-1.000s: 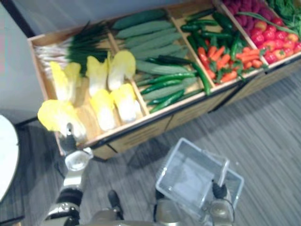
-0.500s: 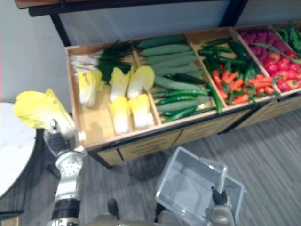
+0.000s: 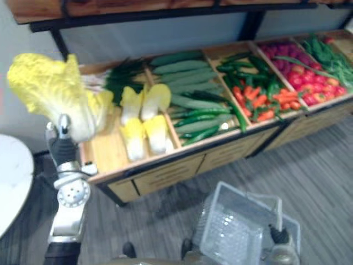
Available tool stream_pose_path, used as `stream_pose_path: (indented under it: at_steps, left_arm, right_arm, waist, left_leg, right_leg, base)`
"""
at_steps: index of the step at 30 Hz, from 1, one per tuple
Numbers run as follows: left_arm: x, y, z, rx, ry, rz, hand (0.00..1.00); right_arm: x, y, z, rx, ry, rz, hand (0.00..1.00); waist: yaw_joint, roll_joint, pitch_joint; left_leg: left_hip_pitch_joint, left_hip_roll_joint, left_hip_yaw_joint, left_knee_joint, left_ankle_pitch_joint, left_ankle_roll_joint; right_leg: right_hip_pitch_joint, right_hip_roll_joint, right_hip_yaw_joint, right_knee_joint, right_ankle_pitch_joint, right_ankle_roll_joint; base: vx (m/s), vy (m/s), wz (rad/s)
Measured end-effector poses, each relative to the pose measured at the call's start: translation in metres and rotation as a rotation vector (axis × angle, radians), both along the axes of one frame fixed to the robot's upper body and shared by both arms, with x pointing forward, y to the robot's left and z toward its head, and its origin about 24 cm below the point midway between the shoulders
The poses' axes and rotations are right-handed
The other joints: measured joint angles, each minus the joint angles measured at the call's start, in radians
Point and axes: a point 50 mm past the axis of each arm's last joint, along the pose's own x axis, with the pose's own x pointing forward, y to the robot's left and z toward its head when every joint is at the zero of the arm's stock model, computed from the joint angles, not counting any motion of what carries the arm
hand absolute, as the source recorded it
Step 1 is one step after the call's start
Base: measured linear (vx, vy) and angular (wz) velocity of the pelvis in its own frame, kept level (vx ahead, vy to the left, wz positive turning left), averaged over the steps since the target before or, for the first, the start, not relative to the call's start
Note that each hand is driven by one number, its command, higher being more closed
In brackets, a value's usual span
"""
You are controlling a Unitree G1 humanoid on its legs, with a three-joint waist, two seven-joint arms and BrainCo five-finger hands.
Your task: Pick vegetable in the basket
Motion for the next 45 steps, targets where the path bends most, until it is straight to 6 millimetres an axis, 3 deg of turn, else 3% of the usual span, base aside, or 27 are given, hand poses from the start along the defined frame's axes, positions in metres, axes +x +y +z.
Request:
stream_pose_path:
  at_steps: [1, 4, 8, 9, 11, 16, 20, 26, 31, 39, 45]
  left_arm:
    - [0.001, -0.009, 0.001, 0.005, -0.002, -0.082, 1.0]
    - [0.001, -0.027, -0.001, 0.009, 0.01, -0.264, 1.0]
    - [-0.002, -0.044, -0.002, 0.009, 0.018, -0.434, 1.0]
    - [-0.005, -0.055, 0.001, -0.003, 0.017, -0.551, 1.0]
    - [-0.01, -0.07, 0.007, 0.006, -0.001, -0.707, 1.0]
    - [-0.019, -0.101, 0.024, 0.121, -0.046, -1.065, 1.0]
    - [-0.026, -0.119, 0.023, 0.144, -0.027, -1.231, 1.0]
    - [-0.036, -0.13, 0.015, 0.182, 0.039, -1.412, 1.0]
    - [-0.043, -0.139, 0.015, 0.231, 0.059, -1.533, 1.0]
    - [-0.055, -0.142, 0.019, 0.276, 0.074, -1.666, 1.0]
    - [-0.065, -0.149, 0.018, 0.263, 0.085, -1.756, 1.0]
  right_arm:
    - [0.018, -0.013, 0.02, -0.093, 0.009, 0.107, 1.0]
    - [0.055, -0.024, 0.057, -0.255, -0.014, 0.285, 1.0]
    - [0.084, -0.01, 0.083, -0.368, -0.036, 0.512, 1.0]
    - [0.094, -0.002, 0.093, -0.419, -0.035, 0.626, 1.0]
    - [0.103, 0.008, 0.105, -0.467, -0.028, 0.75, 1.0]
    - [0.118, 0.039, 0.136, -0.613, -0.023, 1.096, 1.0]
    - [0.124, 0.058, 0.139, -0.616, -0.039, 1.225, 1.0]
    - [0.128, 0.064, 0.142, -0.635, -0.021, 1.281, 1.0]
    - [0.143, 0.063, 0.164, -0.701, -0.063, 1.26, 1.0]
    - [0.164, 0.067, 0.194, -0.759, -0.162, 1.222, 1.0]
    - [0.178, 0.075, 0.22, -0.781, -0.272, 1.197, 1.0]
  waist:
    - [-0.004, 0.001, -0.001]
    - [-0.027, 0.004, -0.003]
    - [-0.031, 0.01, -0.006]
    - [-0.032, 0.015, -0.009]
    - [-0.034, 0.019, -0.012]
    - [-0.044, 0.043, -0.013]
    - [-0.054, 0.06, -0.011]
    - [-0.052, 0.079, 0.005]
    - [-0.053, 0.089, 0.028]
    - [-0.043, 0.086, 0.058]
    - [-0.027, 0.089, 0.083]
  left_leg:
    - [0.023, -0.001, 0.054, 0.0, -0.008, 0.0]
    - [0.077, 0.0, 0.157, 0.001, -0.023, -0.005]
    - [0.13, 0.005, 0.278, 0.001, -0.052, -0.029]
    - [0.15, 0.006, 0.332, 0.002, -0.061, -0.036]
    - [0.166, 0.009, 0.389, 0.009, -0.075, -0.041]
    - [0.18, 0.094, 0.502, 0.212, -0.189, -0.078]
    - [0.183, 0.142, 0.555, 0.318, -0.252, -0.09]
    - [0.17, 0.186, 0.592, 0.43, -0.324, -0.09]
    - [0.141, 0.23, 0.593, 0.526, -0.375, -0.086]
    - [0.074, 0.277, 0.591, 0.611, -0.395, -0.066]
    - [0.039, 0.279, 0.586, 0.632, -0.409, -0.062]
  right_leg:
    - [-0.009, 0.009, 0.058, 0.0, 0.008, 0.009]
    - [-0.014, 0.032, 0.163, -0.002, 0.032, 0.013]
    - [-0.016, 0.066, 0.275, -0.004, 0.048, 0.017]
    - [-0.021, 0.081, 0.32, -0.005, 0.051, 0.021]
    - [-0.028, 0.097, 0.359, 0.001, 0.053, 0.022]
    - [-0.028, 0.136, 0.444, 0.027, 0.056, 0.018]
    - [-0.031, 0.159, 0.483, 0.036, 0.056, 0.018]
    - [-0.051, 0.17, 0.515, 0.054, 0.056, 0.018]
    - [-0.067, 0.171, 0.509, 0.069, 0.055, 0.019]
    - [-0.118, 0.162, 0.476, 0.093, 0.056, 0.02]
    - [-0.149, 0.153, 0.468, 0.106, 0.056, 0.024]
  base:
    - [0.0, 0.028, -1.08]
    - [0.03, 0.025, -1.03]
    - [0.0, 0.007, -1.04]
    - [0.0, -0.002, -0.96]
    - [-0.01, -0.015, -0.83]
    - [0.02, -0.036, -0.58]
    - [0.0, 0.029, -0.38]
    - [-0.01, 0.064, -0.19]
    - [-0.01, 0.051, 0.02]
    - [0.0, 0.034, 0.14]
    - [-0.01, 0.038, 0.06]
